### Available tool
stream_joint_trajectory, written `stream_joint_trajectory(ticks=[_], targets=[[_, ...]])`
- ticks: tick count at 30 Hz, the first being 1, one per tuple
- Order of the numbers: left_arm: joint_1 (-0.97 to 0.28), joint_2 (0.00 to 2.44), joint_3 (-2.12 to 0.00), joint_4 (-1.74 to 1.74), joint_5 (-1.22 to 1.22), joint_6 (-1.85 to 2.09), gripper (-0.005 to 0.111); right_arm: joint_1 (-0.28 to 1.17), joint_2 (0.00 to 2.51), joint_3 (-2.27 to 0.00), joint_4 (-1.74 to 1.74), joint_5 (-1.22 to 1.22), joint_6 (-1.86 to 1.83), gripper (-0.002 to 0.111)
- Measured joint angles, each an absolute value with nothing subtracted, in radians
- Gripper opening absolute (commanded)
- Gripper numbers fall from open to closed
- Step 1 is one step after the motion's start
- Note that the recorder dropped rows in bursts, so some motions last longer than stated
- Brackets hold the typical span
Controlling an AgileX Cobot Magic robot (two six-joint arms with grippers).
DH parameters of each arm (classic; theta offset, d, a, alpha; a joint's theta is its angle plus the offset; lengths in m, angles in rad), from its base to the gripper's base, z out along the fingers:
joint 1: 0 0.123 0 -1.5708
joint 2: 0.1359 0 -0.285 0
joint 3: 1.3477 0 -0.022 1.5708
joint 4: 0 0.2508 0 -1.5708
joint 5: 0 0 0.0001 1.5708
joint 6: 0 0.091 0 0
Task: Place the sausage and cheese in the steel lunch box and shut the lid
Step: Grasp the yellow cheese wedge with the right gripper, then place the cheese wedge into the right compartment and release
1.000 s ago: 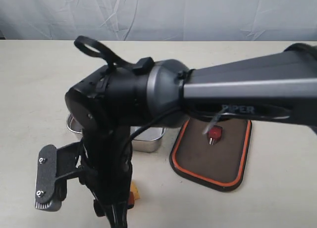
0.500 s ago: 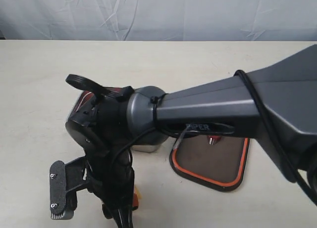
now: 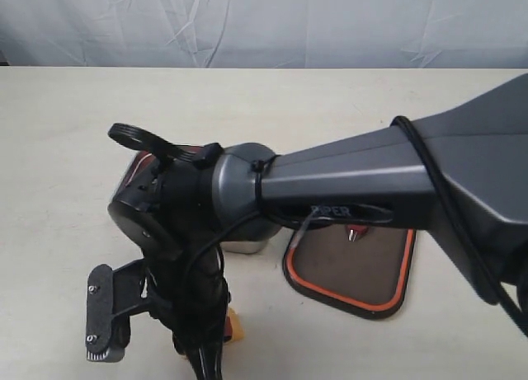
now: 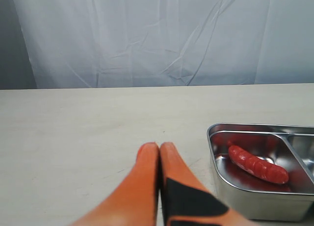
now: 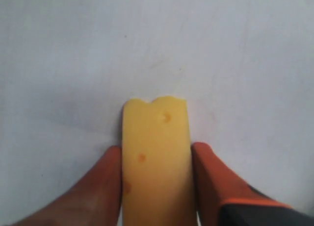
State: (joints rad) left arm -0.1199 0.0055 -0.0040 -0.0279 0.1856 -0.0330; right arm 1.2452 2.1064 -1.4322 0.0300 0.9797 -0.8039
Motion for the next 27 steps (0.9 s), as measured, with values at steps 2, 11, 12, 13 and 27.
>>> stream_joint_trajectory(ticks=[2, 11, 12, 13, 27], targets=[[-0.120, 0.006, -0.004, -0.028, 0.186, -0.033, 0.000, 1.245, 2.086, -1.432, -0.007, 0.993, -0.754, -0.001], [-0.120, 0.006, -0.004, -0.028, 0.186, -0.033, 0.000, 1.163, 1.903, -1.430, -0.067, 0.845, -0.647, -0.001], [-0.120, 0.006, -0.004, -0.028, 0.186, -0.033, 0.000, 1.137, 1.889, -1.430, -0.069, 0.830, -0.637, -0.001], [-0.120, 0.006, -0.004, -0.028, 0.186, -0.033, 0.000, 1.109, 1.879, -1.430, -0.071, 0.818, -0.628, -0.001], [-0.120, 0.006, -0.004, -0.028, 0.186, -0.033, 0.000, 0.941, 1.935, -1.430, -0.040, 0.759, -0.573, 0.002]])
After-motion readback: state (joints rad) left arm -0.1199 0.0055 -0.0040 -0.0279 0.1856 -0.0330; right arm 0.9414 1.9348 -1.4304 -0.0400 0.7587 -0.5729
